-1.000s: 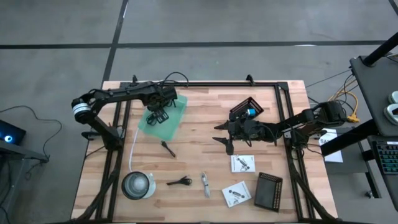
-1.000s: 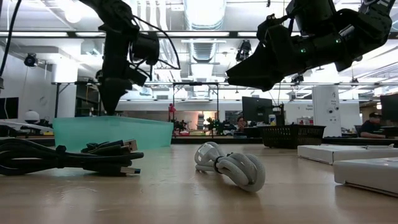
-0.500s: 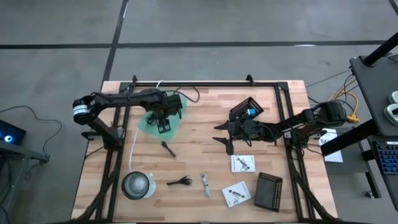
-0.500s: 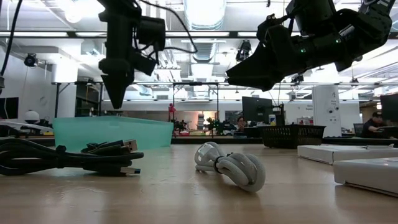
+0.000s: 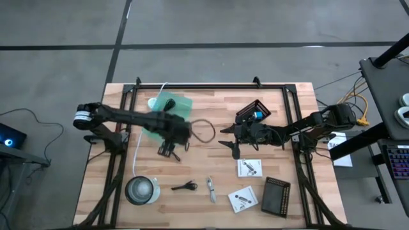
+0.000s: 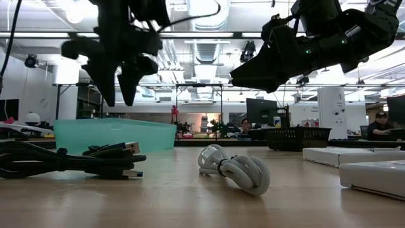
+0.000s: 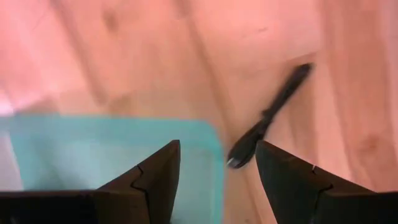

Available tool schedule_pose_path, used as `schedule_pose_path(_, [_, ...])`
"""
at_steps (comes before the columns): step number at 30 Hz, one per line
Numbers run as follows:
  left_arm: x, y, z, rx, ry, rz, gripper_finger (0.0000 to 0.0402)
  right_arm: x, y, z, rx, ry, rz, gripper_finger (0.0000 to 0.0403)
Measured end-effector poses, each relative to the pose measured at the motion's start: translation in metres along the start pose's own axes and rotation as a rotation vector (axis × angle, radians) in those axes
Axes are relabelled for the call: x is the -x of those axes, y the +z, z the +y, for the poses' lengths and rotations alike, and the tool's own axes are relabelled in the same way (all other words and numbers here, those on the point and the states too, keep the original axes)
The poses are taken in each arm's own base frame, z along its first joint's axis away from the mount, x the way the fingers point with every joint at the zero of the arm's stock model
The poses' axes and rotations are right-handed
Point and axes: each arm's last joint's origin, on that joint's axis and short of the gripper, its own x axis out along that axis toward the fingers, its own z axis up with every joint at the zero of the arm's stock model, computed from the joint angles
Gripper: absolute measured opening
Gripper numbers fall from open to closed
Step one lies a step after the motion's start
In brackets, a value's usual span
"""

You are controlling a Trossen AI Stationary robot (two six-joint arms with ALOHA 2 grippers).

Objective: Pick and place items into bin
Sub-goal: Put the top black charger cable into the light blue bin

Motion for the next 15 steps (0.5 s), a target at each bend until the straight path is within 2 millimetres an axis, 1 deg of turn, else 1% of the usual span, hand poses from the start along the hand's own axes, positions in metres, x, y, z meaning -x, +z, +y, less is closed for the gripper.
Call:
schedule_pose_path(4, [0.002, 0.010, -0.024, -0.093, -0.005, -0.039, 0.0193, 0.000, 0.001, 0.000, -0.008, 0.001, -0.002, 0.0224])
schedule_pose_path(9, [0.000, 0.017, -0.049, -0.181, -0.014, -0.073, 0.0193, 0.000, 0.001, 0.000, -0.022, 0.000, -0.002, 0.0224])
schedule_pose_path(12, [-0.004, 0.021, -0.059, -0.210, -0.010, -0.123, 0.0193, 0.000, 0.000, 0.000, -0.021, 0.000, 0.000, 0.0224])
schedule_pose_path(15, [-0.014, 0.019, -0.063, -0.216, -0.007, -0.142, 0.0193, 0.000, 0.000, 0.000, -0.020, -0.001, 0.006, 0.0224])
